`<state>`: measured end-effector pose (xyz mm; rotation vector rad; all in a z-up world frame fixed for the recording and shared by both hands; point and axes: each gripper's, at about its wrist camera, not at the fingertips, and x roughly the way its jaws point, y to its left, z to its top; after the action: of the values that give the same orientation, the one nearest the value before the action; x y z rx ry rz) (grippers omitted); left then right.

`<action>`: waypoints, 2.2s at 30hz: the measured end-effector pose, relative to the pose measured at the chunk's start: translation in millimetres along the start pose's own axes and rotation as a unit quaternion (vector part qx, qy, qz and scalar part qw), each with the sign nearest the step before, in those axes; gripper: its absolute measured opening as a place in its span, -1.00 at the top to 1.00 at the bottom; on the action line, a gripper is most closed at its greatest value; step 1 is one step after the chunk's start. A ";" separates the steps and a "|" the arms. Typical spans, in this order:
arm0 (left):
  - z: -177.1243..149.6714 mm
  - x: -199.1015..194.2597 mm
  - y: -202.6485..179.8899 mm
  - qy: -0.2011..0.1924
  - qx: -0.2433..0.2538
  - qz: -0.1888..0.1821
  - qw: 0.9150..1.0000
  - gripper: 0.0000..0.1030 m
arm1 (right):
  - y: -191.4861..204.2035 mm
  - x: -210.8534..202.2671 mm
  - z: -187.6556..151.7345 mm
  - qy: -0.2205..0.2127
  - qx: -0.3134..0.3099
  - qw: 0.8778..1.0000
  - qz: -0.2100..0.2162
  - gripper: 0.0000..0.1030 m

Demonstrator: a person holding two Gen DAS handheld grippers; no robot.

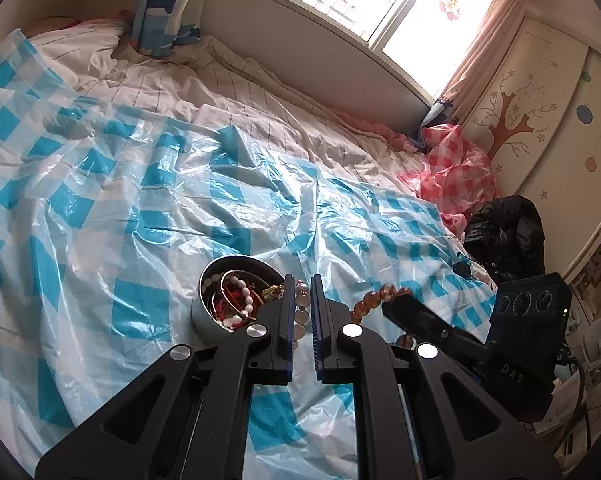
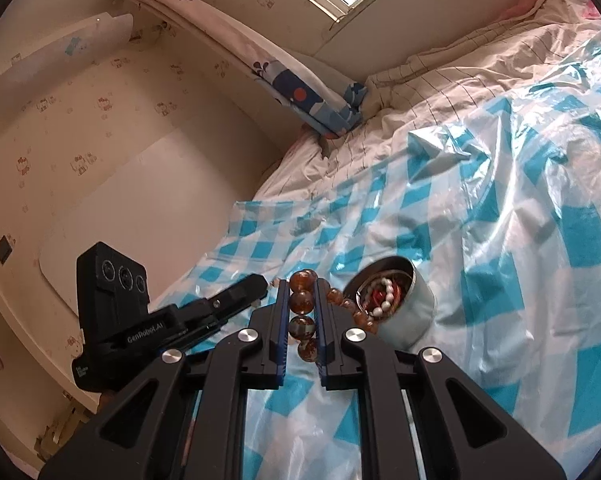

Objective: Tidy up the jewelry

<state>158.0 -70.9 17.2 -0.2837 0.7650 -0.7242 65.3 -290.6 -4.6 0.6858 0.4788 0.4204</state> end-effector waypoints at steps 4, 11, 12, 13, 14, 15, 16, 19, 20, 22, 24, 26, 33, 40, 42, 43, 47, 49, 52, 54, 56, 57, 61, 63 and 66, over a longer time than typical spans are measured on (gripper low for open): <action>9.6 8.0 3.1 -0.002 -0.008 -0.002 1.000 0.86 | -0.1 8.6 10.0 -0.012 0.003 1.000 0.007 0.76; 19.1 26.8 7.3 0.001 -0.015 -0.002 1.000 0.86 | -9.4 24.4 18.9 -0.022 0.015 1.000 0.009 0.76; 19.8 29.3 7.8 0.002 -0.016 -0.003 1.000 0.86 | -12.9 27.4 18.1 -0.019 0.019 1.000 0.008 0.76; 19.8 31.3 7.7 0.002 -0.017 -0.004 1.000 0.86 | -15.1 29.2 17.8 -0.017 0.022 1.000 0.007 0.76; 20.2 34.6 7.7 0.004 -0.017 -0.004 1.000 0.86 | -17.2 30.6 18.1 -0.016 0.024 1.000 0.005 0.76; 20.4 37.1 8.1 0.005 -0.018 -0.005 1.000 0.86 | -19.9 32.3 18.1 -0.015 0.028 1.000 0.004 0.76; 20.7 39.3 8.2 0.006 -0.020 -0.006 1.000 0.86 | -21.1 33.6 18.4 -0.014 0.028 0.999 0.003 0.76; 20.2 48.4 11.5 0.013 -0.028 -0.010 0.999 0.86 | -23.2 36.4 19.5 -0.014 0.028 0.999 0.001 0.76; 19.4 53.1 13.7 0.016 -0.033 -0.011 0.999 0.86 | -24.0 37.4 19.8 -0.014 0.028 0.999 0.000 0.76; 18.2 57.7 16.2 0.020 -0.039 -0.012 0.999 0.86 | -26.9 41.2 21.0 -0.012 0.030 0.999 -0.003 0.76; 16.5 63.4 19.0 0.025 -0.044 -0.013 0.999 0.86 | -29.7 44.8 21.8 -0.010 0.031 0.999 -0.005 0.76; 15.0 68.9 21.2 0.031 -0.047 -0.009 0.998 0.86 | -32.2 47.9 22.5 -0.009 0.033 0.999 -0.006 0.76; 6.0 95.1 33.9 0.080 -0.061 0.041 0.994 0.86 | -32.6 58.8 22.5 -0.001 0.026 1.000 -0.016 0.76; 12.4 80.6 45.3 0.060 -0.078 0.083 0.992 0.18 | -34.4 70.0 20.1 0.013 0.019 0.999 -0.036 0.76; 17.1 70.0 51.5 0.042 -0.094 0.084 0.991 0.08 | -34.1 74.4 19.0 0.019 0.013 0.999 -0.042 0.76; 18.7 66.5 54.1 0.036 -0.101 0.086 0.991 0.05 | -33.8 76.7 18.4 0.022 0.010 0.999 -0.044 0.75; 23.0 54.2 67.7 0.016 -0.137 0.090 0.986 -0.02 | -28.7 88.0 15.7 0.036 -0.011 0.998 -0.057 0.74; 24.1 50.2 71.3 0.011 -0.147 0.090 0.985 -0.02 | -24.5 96.7 12.2 0.051 -0.027 0.996 -0.067 0.74; 25.2 47.7 70.7 0.008 -0.147 0.089 0.985 -0.03 | -18.3 105.9 6.3 0.069 -0.045 0.994 -0.075 0.74; 25.8 48.2 67.7 0.010 -0.141 0.092 0.986 -0.04 | -13.0 107.8 4.4 0.071 -0.059 0.993 -0.079 0.74; 25.7 48.5 64.8 0.012 -0.132 0.099 0.986 -0.05 | -9.2 106.2 4.5 0.069 -0.068 0.992 -0.084 0.67; 25.7 48.8 61.7 0.013 -0.123 0.107 0.987 -0.07 | -7.5 105.0 4.7 0.066 -0.072 0.991 -0.089 0.55; 26.0 47.1 45.2 0.009 -0.073 0.154 0.985 -0.27 | -1.6 101.4 7.4 0.059 -0.089 0.988 -0.112 0.29; 26.4 43.9 38.1 0.002 -0.047 0.179 0.983 -0.41 | 1.9 98.9 8.7 0.055 -0.105 0.983 -0.141 -0.07; 20.3 35.3 29.0 -0.006 -0.011 0.219 0.976 -0.58 | 6.3 93.4 8.7 0.051 -0.131 0.972 -0.186 -0.29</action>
<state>204.3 -74.5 -1.2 -0.1305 0.7903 -0.2973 144.5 -242.4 -20.4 0.3087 0.6232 0.1589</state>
